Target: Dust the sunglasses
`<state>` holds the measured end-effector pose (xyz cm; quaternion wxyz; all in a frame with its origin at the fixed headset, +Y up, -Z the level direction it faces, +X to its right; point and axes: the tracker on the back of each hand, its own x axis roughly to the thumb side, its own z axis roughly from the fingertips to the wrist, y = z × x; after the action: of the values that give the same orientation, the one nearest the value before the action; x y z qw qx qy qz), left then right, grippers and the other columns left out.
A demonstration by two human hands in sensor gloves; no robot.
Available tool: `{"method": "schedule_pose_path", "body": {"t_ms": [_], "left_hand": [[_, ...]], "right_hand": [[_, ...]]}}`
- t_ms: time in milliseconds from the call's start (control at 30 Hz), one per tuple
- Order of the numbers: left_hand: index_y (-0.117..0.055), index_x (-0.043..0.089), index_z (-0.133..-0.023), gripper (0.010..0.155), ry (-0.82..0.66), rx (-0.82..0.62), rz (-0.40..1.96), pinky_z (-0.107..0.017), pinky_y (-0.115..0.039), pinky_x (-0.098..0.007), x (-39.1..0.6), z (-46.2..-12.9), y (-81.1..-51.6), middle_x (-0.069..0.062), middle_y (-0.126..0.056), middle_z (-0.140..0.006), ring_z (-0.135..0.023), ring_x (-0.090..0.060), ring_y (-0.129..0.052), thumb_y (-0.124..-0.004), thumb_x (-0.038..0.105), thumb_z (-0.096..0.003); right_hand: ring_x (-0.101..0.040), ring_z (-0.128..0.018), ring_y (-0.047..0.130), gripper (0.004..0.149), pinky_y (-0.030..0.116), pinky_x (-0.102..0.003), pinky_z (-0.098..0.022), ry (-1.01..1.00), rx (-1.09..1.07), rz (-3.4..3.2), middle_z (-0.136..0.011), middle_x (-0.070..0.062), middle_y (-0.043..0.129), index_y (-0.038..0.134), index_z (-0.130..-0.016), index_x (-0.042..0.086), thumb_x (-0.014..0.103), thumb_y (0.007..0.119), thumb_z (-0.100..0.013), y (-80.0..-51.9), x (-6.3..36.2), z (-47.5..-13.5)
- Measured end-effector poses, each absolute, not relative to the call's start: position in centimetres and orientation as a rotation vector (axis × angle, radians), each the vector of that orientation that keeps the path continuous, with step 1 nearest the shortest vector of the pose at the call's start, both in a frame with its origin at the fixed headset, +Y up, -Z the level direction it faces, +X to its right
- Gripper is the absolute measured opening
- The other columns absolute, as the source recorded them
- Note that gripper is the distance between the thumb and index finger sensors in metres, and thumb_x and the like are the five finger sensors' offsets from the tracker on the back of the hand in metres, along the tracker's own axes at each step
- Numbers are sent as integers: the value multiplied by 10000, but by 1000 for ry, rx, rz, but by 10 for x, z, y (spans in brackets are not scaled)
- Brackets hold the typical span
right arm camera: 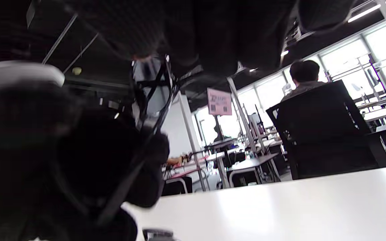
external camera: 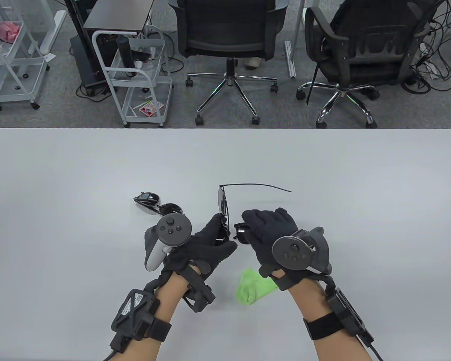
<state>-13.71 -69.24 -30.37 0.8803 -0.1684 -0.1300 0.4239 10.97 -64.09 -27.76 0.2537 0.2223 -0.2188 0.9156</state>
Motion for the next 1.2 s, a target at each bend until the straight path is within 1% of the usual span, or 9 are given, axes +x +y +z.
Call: {"method": "schedule_pose_path", "body": {"t_ms": [100, 167, 267, 367, 633, 733, 933, 1100, 1200], "left_hand": [[-438, 260, -1091, 927, -270, -307, 784, -741, -662, -490, -137, -304, -691, 6, -704, -1049, -814, -197, -1037, -797, 686, -350], [-446, 271, -1092, 927, -304, -286, 721, -741, -668, -492, -135, -304, -690, 19, -715, -1044, -807, -183, -1043, -793, 698, -345], [-461, 286, -1089, 924, -333, -268, 672, -743, -663, -507, -132, -303, -688, 40, -723, -1041, -806, -189, -1043, -804, 693, -335], [-469, 288, -1088, 922, -346, -247, 607, -743, -665, -508, -128, -301, -686, 42, -730, -1038, -804, -185, -1047, -804, 694, -331], [-468, 283, -1086, 919, -367, -258, 604, -745, -662, -510, -126, -300, -687, 41, -731, -1037, -806, -186, -1047, -804, 688, -333], [-469, 277, -1086, 921, -383, -273, 598, -744, -660, -510, -122, -299, -688, 36, -734, -1035, -804, -189, -1049, -804, 688, -332], [-487, 273, -1084, 919, -367, -225, 557, -743, -657, -517, -123, -298, -684, 22, -741, -1022, -817, -191, -1033, -804, 694, -331], [-503, 293, -1081, 911, -378, -122, 248, -742, -660, -535, -118, -295, -681, 45, -734, -1022, -827, -196, -1003, -815, 691, -323], [-493, 343, -1082, 904, -394, -49, 56, -751, -643, -562, -110, -291, -680, 81, -700, -1035, -864, -187, -935, -830, 686, -316]], "right_hand": [[-502, -1031, 372, 783, 370, -698, -652, -567, 553, 2464, -1147, -185, 446, 441, -1086, 139, 501, 782, -481, -644, 122, -282], [-505, -1029, 250, 856, 286, -704, -642, -516, 520, 2460, -1160, -194, 321, 336, -1097, 133, 555, 759, -483, -652, 128, -288], [-529, -1012, 253, 881, 249, -707, -615, -419, 445, 2493, -1150, -225, 309, 324, -1091, 87, 588, 724, -487, -662, 132, -294], [-550, -998, 348, 853, 268, -711, -604, -326, 386, 2472, -1131, -256, 385, 374, -1077, 43, 563, 712, -492, -668, 132, -297], [-532, -909, 705, 709, 435, -723, -592, -3, 441, 2141, -1011, -259, 736, 636, -996, -4, 500, 721, -504, -682, 117, -301], [-546, -901, 697, 686, 439, -729, -587, 131, 490, 1982, -989, -270, 761, 663, -976, -23, 477, 717, -511, -686, 108, -300], [-543, -892, 713, 671, 484, -722, -587, -46, 442, 2110, -985, -262, 768, 672, -975, -11, 477, 710, -515, -673, 115, -297], [-547, -920, 675, 688, 494, -730, -604, -323, 411, 2155, -1039, -255, 686, 625, -1013, 29, 474, 747, -503, -657, 125, -291], [-539, -954, 624, 681, 474, -736, -615, -434, 556, 2333, -1075, -243, 628, 615, -1034, 79, 468, 770, -497, -649, 116, -286]]}}
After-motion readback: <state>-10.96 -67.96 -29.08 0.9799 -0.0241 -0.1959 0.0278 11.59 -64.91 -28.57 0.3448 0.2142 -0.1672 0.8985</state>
